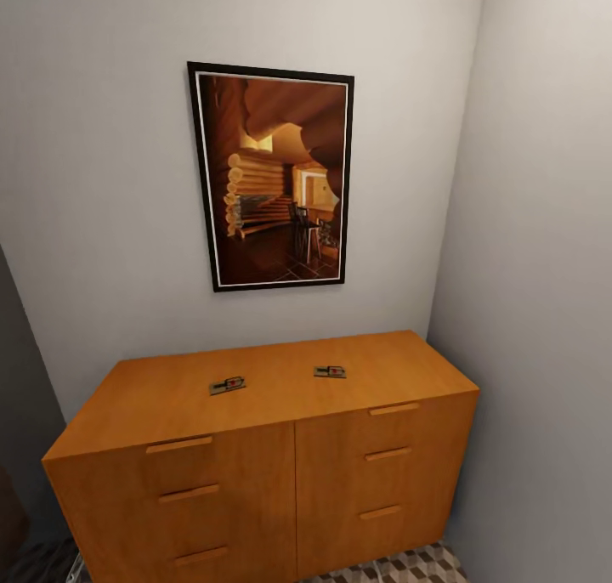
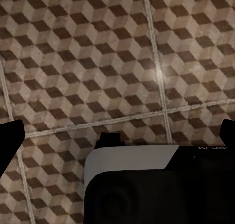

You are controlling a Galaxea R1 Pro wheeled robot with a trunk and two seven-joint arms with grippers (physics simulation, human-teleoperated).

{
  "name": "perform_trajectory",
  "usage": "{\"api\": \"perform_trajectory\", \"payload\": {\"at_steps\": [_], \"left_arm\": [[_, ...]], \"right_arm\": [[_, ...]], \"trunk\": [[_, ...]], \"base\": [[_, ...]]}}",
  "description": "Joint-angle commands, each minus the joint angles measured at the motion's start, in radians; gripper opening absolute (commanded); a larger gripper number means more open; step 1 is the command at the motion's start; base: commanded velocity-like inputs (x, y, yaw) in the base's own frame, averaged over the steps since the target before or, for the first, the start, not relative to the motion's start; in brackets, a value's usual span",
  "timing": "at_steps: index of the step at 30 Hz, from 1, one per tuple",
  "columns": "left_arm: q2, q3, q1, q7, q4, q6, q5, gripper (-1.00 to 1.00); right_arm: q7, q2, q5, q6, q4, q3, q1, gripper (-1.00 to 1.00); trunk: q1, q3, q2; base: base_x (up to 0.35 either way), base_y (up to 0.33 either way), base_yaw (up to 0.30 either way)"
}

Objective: Take the four mousetraps from the cabinet in the bathroom and place them on the bathroom floor. Make sure all four end up on the same floor surface, and ensure that at least two of them are either under or directly next to the same bathroom sink.

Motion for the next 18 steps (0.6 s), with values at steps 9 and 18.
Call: {"api": "perform_trajectory", "payload": {"at_steps": [9, 18], "left_arm": [[0.0, -0.009, -0.001, 0.003, 0.001, -0.003, 0.009, 1.0], [0.0, -0.008, -0.001, 0.003, 0.001, -0.003, 0.009, 1.0]], "right_arm": [[-0.002, 0.001, -0.01, -0.005, 0.003, 0.008, -0.001, 1.0], [-0.002, 0.001, -0.011, -0.005, 0.003, 0.008, -0.001, 1.0]], "trunk": [[0.0, -0.001, -0.001], [0.0, -0.001, -0.001]], "base": [[0.0, 0.0, 0.0], [0.0, 0.0, 0.0]]}}
